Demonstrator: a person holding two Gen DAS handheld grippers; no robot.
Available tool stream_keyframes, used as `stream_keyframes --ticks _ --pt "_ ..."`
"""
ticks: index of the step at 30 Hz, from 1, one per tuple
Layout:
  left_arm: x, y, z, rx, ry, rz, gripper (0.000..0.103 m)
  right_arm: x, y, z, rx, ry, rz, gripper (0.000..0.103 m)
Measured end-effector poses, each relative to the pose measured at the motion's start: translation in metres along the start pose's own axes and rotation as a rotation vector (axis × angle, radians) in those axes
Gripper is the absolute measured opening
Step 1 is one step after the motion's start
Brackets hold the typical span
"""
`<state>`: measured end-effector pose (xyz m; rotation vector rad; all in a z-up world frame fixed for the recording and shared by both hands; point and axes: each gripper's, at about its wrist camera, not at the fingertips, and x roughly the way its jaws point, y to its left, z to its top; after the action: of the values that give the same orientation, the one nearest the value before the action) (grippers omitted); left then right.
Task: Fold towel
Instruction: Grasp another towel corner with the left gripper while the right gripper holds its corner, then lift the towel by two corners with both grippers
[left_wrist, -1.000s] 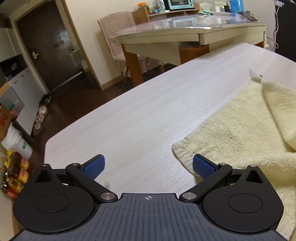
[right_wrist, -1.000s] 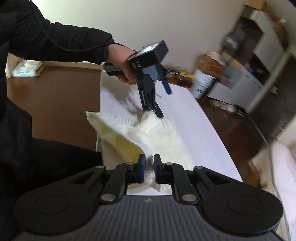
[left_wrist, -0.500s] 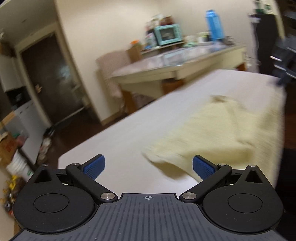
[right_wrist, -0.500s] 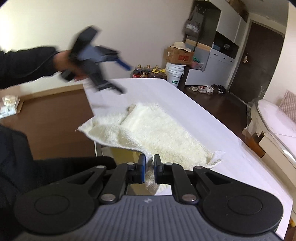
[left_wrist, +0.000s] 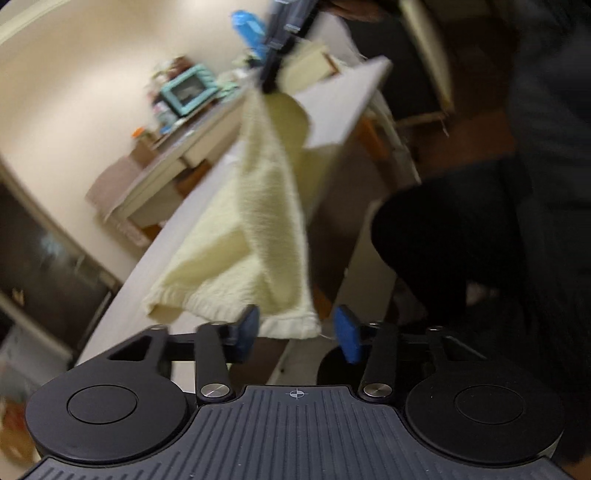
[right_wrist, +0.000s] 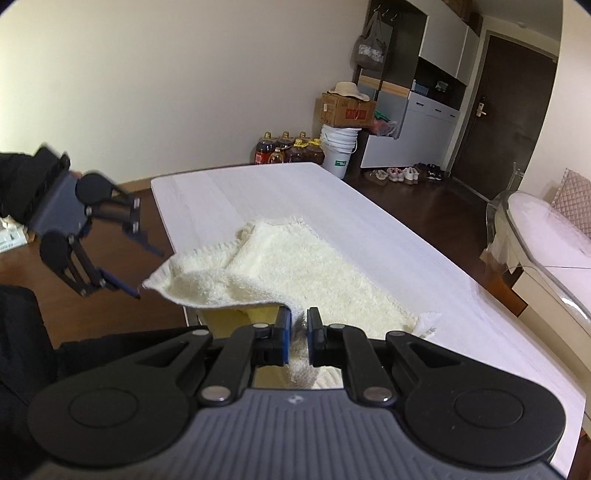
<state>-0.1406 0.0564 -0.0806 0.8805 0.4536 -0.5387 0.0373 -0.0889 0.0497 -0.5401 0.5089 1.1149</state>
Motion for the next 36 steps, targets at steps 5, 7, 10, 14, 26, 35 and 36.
stream_keyframes --ticks 5,7,10,14,26,35,36 --pt "0.008 -0.001 0.004 0.061 0.025 0.016 0.006 -0.005 0.001 -0.008 0.024 0.014 0.008 0.01" --pt "0.004 0.004 0.005 0.05 0.039 -0.007 0.006 -0.007 0.003 -0.012 0.023 0.022 0.011 0.01" --pt "-0.012 0.023 0.009 -0.015 0.049 -0.044 0.006 -0.014 0.012 -0.024 -0.001 0.03 0.019 0.01" --pt "-0.029 0.048 0.013 -0.095 0.035 -0.042 0.006 -0.019 0.028 -0.043 -0.053 0.039 0.018 0.01" --pt "-0.029 0.059 0.021 -0.092 0.042 -0.057 0.006 -0.016 0.057 -0.09 -0.146 0.015 -0.119 0.039" --pt "-0.023 0.059 0.021 -0.101 0.054 -0.06 0.006 -0.009 0.07 -0.1 -0.326 0.085 -0.146 0.033" --pt "-0.023 0.06 0.021 -0.102 0.055 -0.06 0.006 -0.008 0.072 -0.101 -0.342 0.091 -0.145 0.033"
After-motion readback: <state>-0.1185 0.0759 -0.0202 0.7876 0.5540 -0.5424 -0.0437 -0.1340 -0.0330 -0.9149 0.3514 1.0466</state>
